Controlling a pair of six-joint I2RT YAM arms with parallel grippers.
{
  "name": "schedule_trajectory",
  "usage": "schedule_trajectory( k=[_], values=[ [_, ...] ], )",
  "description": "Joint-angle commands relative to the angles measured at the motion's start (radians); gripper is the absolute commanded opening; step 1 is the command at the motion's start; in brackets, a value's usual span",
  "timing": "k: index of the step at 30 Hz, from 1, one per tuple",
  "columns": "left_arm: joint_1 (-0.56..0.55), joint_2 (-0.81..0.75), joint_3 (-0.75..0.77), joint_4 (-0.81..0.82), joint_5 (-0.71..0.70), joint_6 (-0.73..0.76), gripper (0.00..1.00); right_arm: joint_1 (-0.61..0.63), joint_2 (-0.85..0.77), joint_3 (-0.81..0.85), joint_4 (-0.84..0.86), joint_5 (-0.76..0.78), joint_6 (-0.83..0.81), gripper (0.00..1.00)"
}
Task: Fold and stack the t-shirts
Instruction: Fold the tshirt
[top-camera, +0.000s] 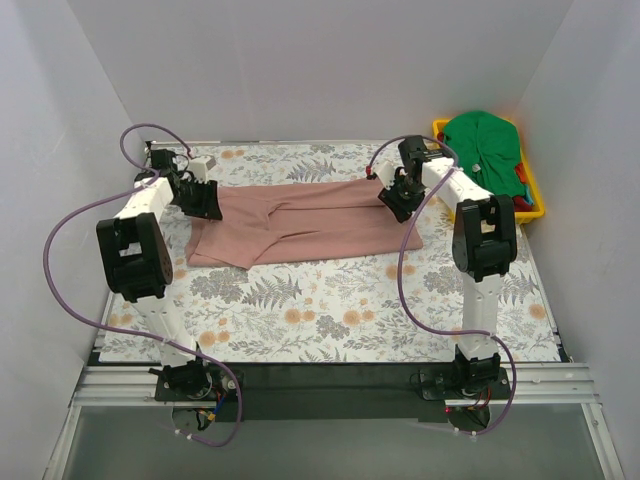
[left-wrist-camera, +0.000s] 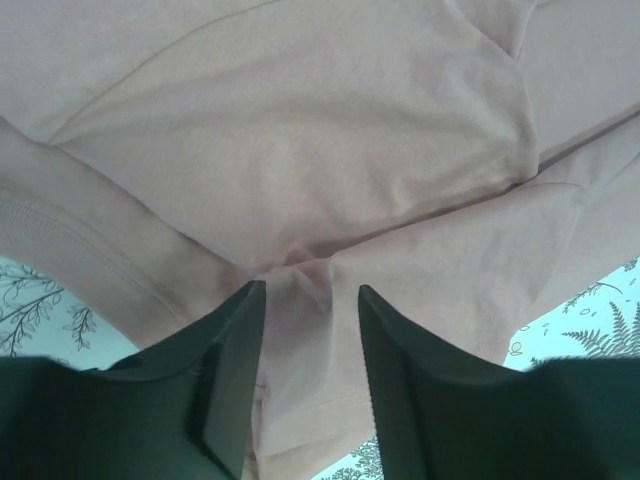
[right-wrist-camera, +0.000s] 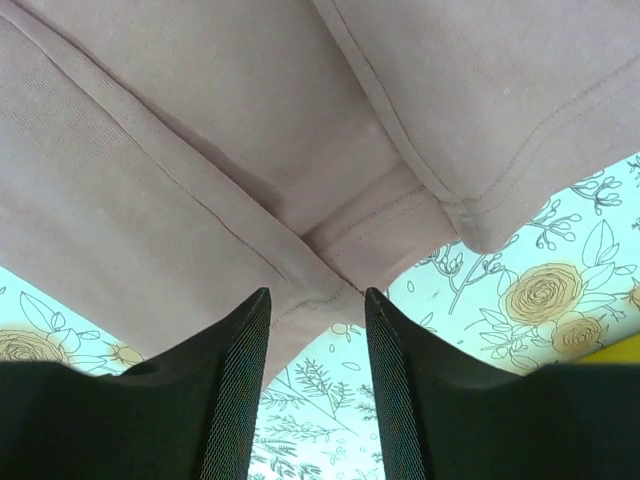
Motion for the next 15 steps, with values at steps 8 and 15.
schedule_trajectory(
  k=[8,15],
  values=[
    [0.162,-0.189,-0.143,-0.087,0.046,0.021,0.45,-0.014,-0.196,-0.166,0.010,-0.086,0.083,0.42],
    [0.167,-0.171,-0.298,-0.033,0.032,0.032,0.47,-0.014,-0.146,-0.278,0.023,-0.111,0.115,0.41]
  ],
)
